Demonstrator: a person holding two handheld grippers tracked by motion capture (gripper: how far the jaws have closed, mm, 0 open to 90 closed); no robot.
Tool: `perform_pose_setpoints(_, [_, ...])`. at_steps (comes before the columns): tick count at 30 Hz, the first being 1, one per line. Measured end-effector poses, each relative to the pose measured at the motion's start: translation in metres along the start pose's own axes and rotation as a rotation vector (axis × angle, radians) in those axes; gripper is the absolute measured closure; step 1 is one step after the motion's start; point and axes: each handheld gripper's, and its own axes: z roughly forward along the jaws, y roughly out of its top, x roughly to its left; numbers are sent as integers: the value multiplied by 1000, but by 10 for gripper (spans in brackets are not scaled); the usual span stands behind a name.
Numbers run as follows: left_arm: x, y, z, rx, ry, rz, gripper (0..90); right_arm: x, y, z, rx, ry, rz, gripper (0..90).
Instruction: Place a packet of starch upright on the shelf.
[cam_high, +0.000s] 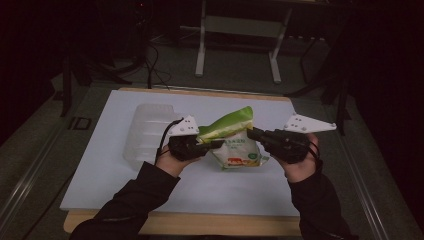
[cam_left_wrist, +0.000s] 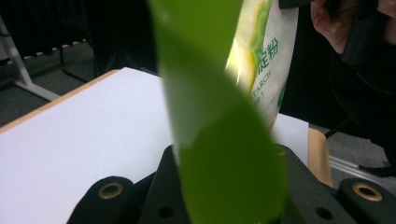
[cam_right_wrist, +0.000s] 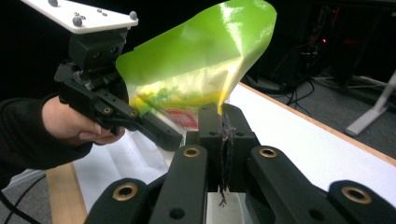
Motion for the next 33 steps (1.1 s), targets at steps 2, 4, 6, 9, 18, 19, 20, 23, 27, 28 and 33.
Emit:
perform_pose_setpoints(2, [1, 4, -2, 9, 4, 9, 827, -1, -1, -1, -13, -1, -10, 861])
perform_pose_setpoints(4, [1, 8, -5, 10, 20, 21, 827, -3, -2, -3, -27, 14, 9, 808])
perform_pose_setpoints(6, [1, 10, -6, 8, 28, 22, 827, -4, -2, -7, -45, 2, 14, 750])
perform_pose_setpoints(9, [4, 15, -11, 9, 36, 31, 827, -5, -3, -10, -74, -6, 13, 623])
perform_pose_setpoints(18, [21, 29, -36, 6, 46, 58, 829, -22, -29, -11, -99, -8, 48, 133])
perform_pose_setpoints(19, [24, 32, -39, 9, 41, 65, 829, -24, -33, -11, -88, 2, 67, 138])
perform_pose_setpoints(20, [26, 34, -43, 7, 50, 75, 829, -25, -37, -11, -81, 8, 79, 135])
perform_pose_setpoints(23, [34, 39, -55, 5, 50, 80, 829, -29, -48, -10, -52, 27, 107, 124])
perform_pose_setpoints(27, [45, 42, -72, -6, 46, 110, 828, -33, -57, -12, -46, 53, 132, 142])
perform_pose_setpoints(28, [47, 41, -76, -20, 55, 122, 829, -35, -59, -13, -56, 57, 146, 141])
perform_pose_setpoints(33, [61, 33, -95, -73, 17, 126, 831, -40, -67, -19, -109, 125, 184, 184])
